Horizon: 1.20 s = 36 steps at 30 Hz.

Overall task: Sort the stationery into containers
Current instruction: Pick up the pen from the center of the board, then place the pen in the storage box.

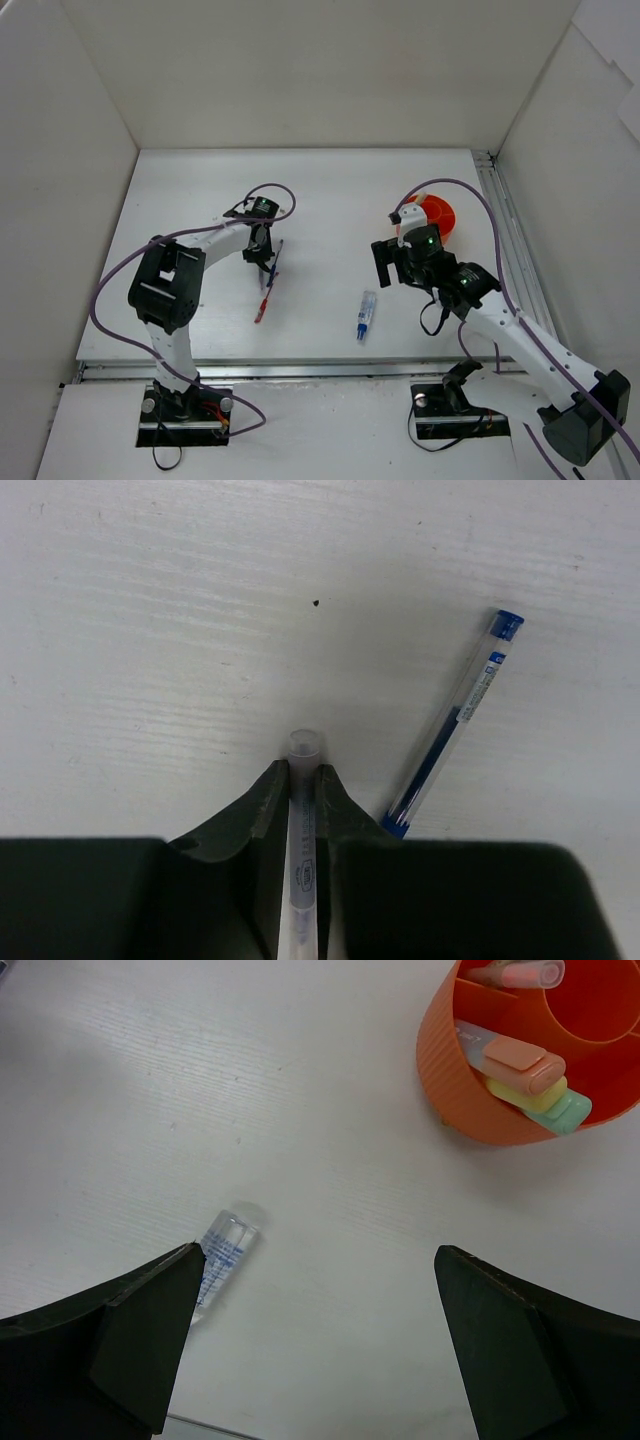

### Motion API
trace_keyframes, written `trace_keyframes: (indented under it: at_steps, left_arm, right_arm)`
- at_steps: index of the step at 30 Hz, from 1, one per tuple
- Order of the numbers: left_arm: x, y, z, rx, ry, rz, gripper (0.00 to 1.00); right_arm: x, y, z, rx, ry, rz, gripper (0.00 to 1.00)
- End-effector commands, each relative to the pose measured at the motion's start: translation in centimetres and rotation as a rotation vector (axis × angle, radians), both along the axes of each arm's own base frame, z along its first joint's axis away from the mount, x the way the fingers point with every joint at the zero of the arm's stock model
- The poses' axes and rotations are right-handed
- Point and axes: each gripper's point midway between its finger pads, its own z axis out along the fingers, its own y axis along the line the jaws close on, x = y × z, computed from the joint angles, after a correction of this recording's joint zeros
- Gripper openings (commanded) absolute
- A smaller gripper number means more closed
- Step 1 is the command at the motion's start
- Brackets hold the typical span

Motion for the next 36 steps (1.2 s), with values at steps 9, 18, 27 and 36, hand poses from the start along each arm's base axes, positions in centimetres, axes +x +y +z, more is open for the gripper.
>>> trace_keyframes:
  at_steps: [9,18,27,36]
  left_arm:
    - [1.6,-0.1,3.5,0.003,-0.083,0.025,0.0]
    - [1.5,0.1,15.9,-0.146,-0.373,0.128,0.0]
    - [-3.0,-2.9,24.4,-0.325,-0.592,0.15,0.0]
    - [-5.3,-4.9,24.5,-0.436,-0.621,0.263,0.0]
  right_arm:
    - [-0.2,0.3,3.6,0.151,-0.152,-0.018,0.98]
    - [-0.8,8.1,6.2,0.42,-0.255,0.29,0.98]
    - [-1.8,17.9,7.6,0.529,-0.241,0.576,0.98]
    - [-0.9,22.4,8.6,0.581,-0.298,0.564,0.98]
